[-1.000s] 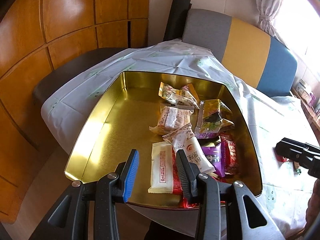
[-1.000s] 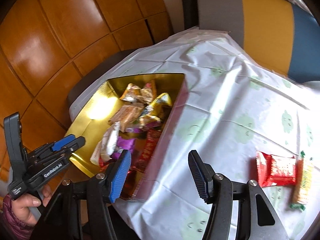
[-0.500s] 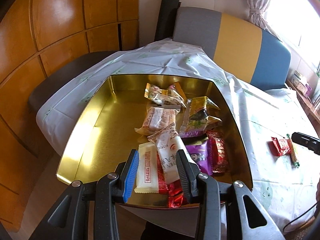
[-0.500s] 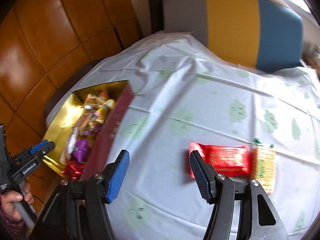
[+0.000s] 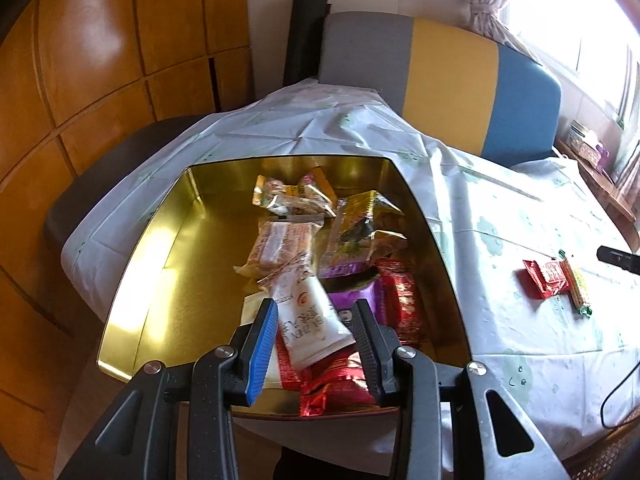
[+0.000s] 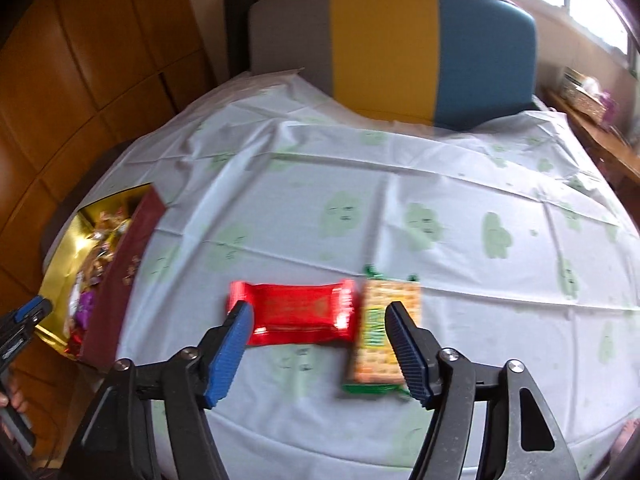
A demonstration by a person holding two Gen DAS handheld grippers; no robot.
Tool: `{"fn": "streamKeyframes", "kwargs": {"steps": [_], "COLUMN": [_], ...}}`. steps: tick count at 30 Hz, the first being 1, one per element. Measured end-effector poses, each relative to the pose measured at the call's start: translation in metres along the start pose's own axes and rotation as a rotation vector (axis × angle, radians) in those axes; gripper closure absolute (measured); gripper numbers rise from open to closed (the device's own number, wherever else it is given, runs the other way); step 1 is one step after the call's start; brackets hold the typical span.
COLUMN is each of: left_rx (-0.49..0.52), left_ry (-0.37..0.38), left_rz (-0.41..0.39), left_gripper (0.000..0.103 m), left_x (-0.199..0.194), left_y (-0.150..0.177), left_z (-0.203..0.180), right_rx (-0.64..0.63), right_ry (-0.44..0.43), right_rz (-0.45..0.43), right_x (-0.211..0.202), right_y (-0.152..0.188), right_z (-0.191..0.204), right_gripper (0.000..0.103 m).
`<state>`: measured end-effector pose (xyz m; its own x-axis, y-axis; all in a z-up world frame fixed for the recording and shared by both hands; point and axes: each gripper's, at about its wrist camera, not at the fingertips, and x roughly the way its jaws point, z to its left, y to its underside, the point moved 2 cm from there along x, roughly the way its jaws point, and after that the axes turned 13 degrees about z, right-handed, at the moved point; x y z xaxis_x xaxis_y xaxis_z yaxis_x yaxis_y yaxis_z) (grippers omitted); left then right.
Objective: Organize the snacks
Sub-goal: 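Move both grippers from the tray back to the red bag and cracker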
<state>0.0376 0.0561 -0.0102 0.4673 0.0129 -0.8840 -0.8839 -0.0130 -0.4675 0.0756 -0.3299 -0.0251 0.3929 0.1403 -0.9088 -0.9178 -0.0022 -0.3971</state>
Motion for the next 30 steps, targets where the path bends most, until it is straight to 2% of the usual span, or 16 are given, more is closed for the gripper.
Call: {"fn": "streamKeyframes", "kwargs": {"steps": [4,9,18,27,30], "left_rx": [0.04,0.111,0.262,0.451,0.506], "left_ry": [0.004,0.024,0.085,0.153,0.183], "left_rz": [-0.003,-0.001,0.022,0.088,0.101], "left_gripper": [0.064,0.064,0.063,0.062,0.056], "left_x": [-0.002,-0.003,0.004,0.026,0.032], "left_y": [-0.003,-0.01,-0.02,-0.02,-0.02], "left_z": [-0.013,-0.037,-0.093,-0.16,-0.182], "right_rx": [0.066,0.196,0.233,0.366,0.374], "right_ry": [0.026,-0.007,-0.03,-0.036,-0.041], "right_rz": [0.001,0.04,0.054,0.059,0.058], "right_x": [0.006,0.017,0.019,0.017,0.016], "right_y": [-0.004,-0.002,-0.002,0.001,0.001], "right_z": [-0.029,-0.058,-0.061,-0.085,-0.086], "right_gripper": [0.033,0.033,0.022,0.021,0.02]}}
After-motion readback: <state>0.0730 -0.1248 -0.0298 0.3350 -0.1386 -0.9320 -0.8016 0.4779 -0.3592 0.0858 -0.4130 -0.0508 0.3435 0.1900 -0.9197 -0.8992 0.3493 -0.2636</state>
